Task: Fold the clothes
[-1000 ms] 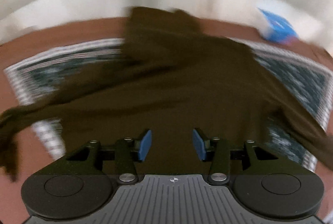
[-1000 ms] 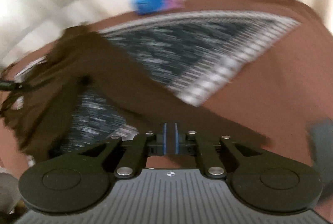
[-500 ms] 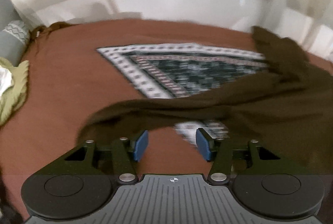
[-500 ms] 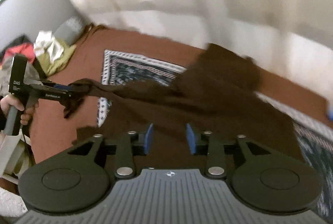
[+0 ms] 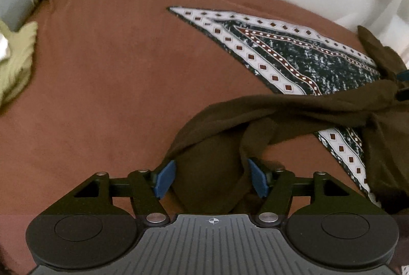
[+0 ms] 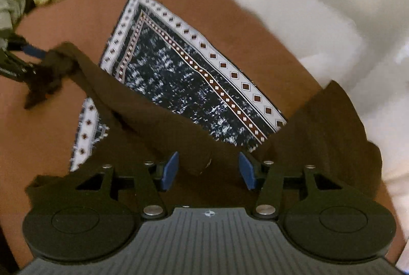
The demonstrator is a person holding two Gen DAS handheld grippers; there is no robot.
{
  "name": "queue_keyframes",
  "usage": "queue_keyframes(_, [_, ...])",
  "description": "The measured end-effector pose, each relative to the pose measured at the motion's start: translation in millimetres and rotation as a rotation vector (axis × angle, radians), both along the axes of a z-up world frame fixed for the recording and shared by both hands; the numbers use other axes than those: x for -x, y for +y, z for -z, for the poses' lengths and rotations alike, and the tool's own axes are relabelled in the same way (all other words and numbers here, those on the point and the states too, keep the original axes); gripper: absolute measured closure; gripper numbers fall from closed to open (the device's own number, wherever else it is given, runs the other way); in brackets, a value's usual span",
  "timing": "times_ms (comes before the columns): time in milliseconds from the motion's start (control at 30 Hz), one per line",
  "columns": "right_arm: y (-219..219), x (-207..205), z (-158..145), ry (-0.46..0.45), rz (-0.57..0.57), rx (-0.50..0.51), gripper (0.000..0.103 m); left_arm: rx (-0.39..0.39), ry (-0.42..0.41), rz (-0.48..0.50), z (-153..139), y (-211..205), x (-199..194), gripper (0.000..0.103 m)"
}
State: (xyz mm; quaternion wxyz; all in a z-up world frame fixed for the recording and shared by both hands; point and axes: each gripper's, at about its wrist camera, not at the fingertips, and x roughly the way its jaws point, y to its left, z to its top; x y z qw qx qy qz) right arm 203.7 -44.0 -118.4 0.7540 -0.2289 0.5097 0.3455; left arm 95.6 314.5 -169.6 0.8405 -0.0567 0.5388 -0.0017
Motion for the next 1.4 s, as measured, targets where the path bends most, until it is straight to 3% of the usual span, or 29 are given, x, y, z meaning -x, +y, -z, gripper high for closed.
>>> queue_keyframes(67, [6.6, -5.7, 7.6, 0.027, -0.009, 0.01, 0.046, 0.0, -0.01, 0.013, -0.9, -0.6, -2.0, 0.03])
queue_keyframes(100, [8.9, -6.5, 9.5, 0.039, -0.012, 0.009, 0.046, -0.013, -0.018, 0.026, -2.3, -1.2, -2.4, 0.04])
queue_keyframes(133, [11.2, -7.1, 11.5, 0.051, -0.017, 0.009, 0.046, -0.008, -0.027, 0.028, -4.9, 0.5, -1.7, 0.071])
queue_keyframes(167, [13.4, -7.3, 13.2, 0.071, -0.028, 0.01, 0.065, 0.01, -0.036, 0.025, -8.0, 3.7, -0.7, 0.097])
queue_keyframes(200, [15.5, -9.1, 14.2, 0.104, -0.031, 0.013, 0.097, 0.028, -0.045, 0.021, -11.2, 6.8, 0.3, 0.099])
queue_keyframes(267, [16.5, -14.3, 6.0, 0.118, -0.017, -0.013, 0.098, 0.046, -0.078, 0.004, -22.3, 13.4, 5.5, 0.103])
queue_keyframes(467, [4.8, -61.3, -44.2, -0.019, 0.17, -0.189, 0.098, 0.07, -0.168, -0.031, -50.3, 25.6, 14.1, 0.103])
queue_keyframes(600, [20.2, -87.7, -30.5, -0.077, 0.266, -0.154, 0.098, 0.049, -0.171, -0.002, -46.1, 17.0, 0.9, 0.102])
queue_keyframes(633, [24.8, -93.8, -22.4, -0.087, 0.295, -0.136, 0.098, 0.03, -0.163, 0.01, -43.6, 13.8, -1.7, 0.096])
queue_keyframes(667, [29.0, -99.8, -13.9, -0.094, 0.323, -0.117, 0.098, 0.014, -0.154, 0.019, -41.1, 11.2, -3.7, 0.072])
queue_keyframes(800, [28.8, -119.3, 28.1, -0.09, 0.447, -0.009, 0.098, -0.008, -0.126, 0.004, -39.8, 18.0, 1.5, 0.06])
queue_keyframes(867, [24.2, -123.7, 42.1, -0.07, 0.481, 0.022, 0.097, 0.017, -0.107, -0.05, -42.7, 33.9, 13.5, 0.052])
queue_keyframes(933, [19.5, -122.7, 44.3, -0.076, 0.483, 0.036, 0.097, 0.041, -0.082, -0.111, -43.1, 48.1, 27.1, 0.051])
queue_keyframes(1000, [15.1, -117.5, 37.7, -0.12, 0.491, 0.033, 0.083, 0.06, -0.048, -0.163, -40.6, 57.2, 42.9, 0.051])
queue_keyframes(1067, [12.1, -100.1, 15.4, -0.216, 0.482, -0.034, 0.077, 0.093, -0.012, -0.169, -33.9, 56.4, 52.6, 0.051])
queue_keyframes(1133, [17.0, -75.8, -4.9, -0.228, 0.405, -0.117, 0.067, 0.137, 0.019, -0.159, -26.4, 48.8, 59.2, 0.051])
queue_keyframes(1267, [51.3, -16.8, -10.8, -0.123, 0.117, -0.175, 0.053, 0.194, 0.036, -0.154, -13.9, 29.2, 59.8, 0.051])
queue_keyframes(1333, [69.6, 6.1, -0.9, -0.086, 0.007, -0.154, 0.053, 0.225, 0.025, -0.146, -13.6, 21.7, 58.0, 0.049])
queue_keyframes(1400, [84.8, 21.8, 10.6, -0.073, -0.061, -0.113, 0.053, 0.246, 0.013, -0.135, -14.5, 14.9, 56.7, 0.04])
